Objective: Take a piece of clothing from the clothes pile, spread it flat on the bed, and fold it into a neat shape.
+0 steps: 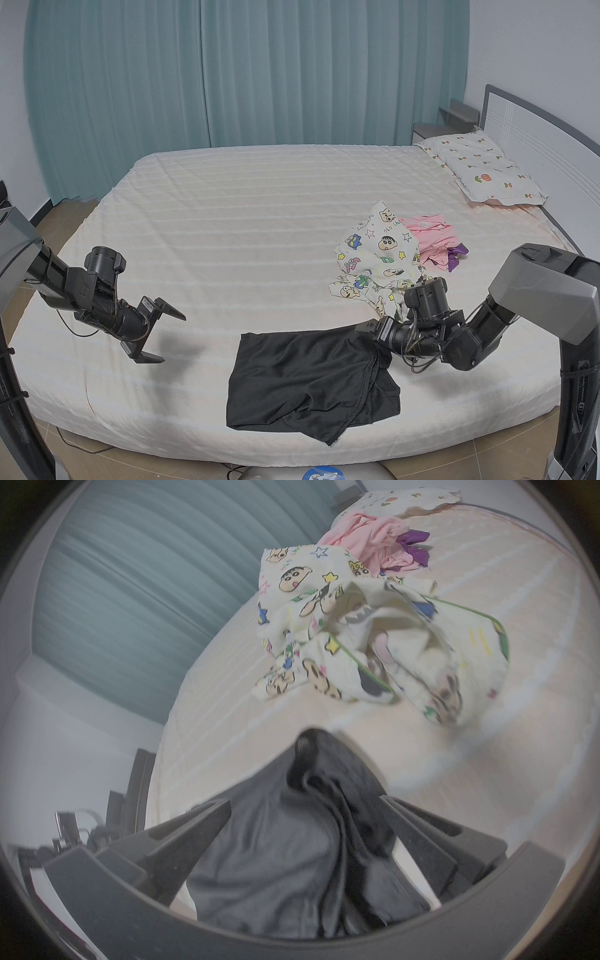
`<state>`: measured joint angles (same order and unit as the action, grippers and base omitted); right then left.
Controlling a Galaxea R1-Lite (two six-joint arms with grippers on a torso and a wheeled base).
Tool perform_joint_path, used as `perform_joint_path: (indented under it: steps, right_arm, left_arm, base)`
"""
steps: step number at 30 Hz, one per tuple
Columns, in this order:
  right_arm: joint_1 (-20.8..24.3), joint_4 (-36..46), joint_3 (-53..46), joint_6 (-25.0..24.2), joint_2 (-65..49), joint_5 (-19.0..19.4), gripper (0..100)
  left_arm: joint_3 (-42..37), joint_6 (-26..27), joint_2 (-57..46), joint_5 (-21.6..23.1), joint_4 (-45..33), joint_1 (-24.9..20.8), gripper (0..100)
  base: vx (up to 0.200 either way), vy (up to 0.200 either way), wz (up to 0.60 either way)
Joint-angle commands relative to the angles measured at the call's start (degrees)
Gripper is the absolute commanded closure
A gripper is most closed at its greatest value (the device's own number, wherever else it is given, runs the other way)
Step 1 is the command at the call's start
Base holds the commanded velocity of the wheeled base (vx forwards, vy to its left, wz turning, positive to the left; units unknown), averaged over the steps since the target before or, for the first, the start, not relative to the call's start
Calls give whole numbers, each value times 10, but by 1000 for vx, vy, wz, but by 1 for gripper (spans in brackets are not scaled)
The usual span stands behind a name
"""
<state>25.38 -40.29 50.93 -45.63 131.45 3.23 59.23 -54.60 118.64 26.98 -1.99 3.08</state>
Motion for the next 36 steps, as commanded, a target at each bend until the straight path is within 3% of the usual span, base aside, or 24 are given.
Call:
perform_joint_path:
  steps: [1, 10, 18, 27, 28, 32, 36]
  right_arm:
    - [69, -104, -166, 51, -73, 22, 0]
    - [130, -142, -175, 55, -21, 20, 0]
    - [131, -143, -164, 97, -7, 20, 0]
    - [142, -143, -161, 106, -3, 18, 0]
    - [143, -143, -160, 106, -2, 18, 100]
    - [143, -142, -160, 117, 2, 13, 100]
    - [140, -140, -169, 140, -1, -17, 100]
  left_arm:
    - [-6, -1, 9, -30, 2, -13, 0]
    - [-6, -1, 9, -30, 2, -13, 0]
    - [-5, -1, 9, -30, 2, -13, 0]
    - [-5, -1, 9, -30, 2, -13, 0]
    - [-5, -1, 9, -30, 2, -13, 0]
    - [-5, -1, 9, -30, 2, -13, 0]
    - [-5, -1, 9, -30, 2, -13, 0]
  base:
    - [0, 0, 0]
    - [0, 0, 0]
    - [0, 0, 0]
    - [0, 0, 0]
    - [0, 0, 0]
    - [0, 0, 0]
    - [0, 0, 0]
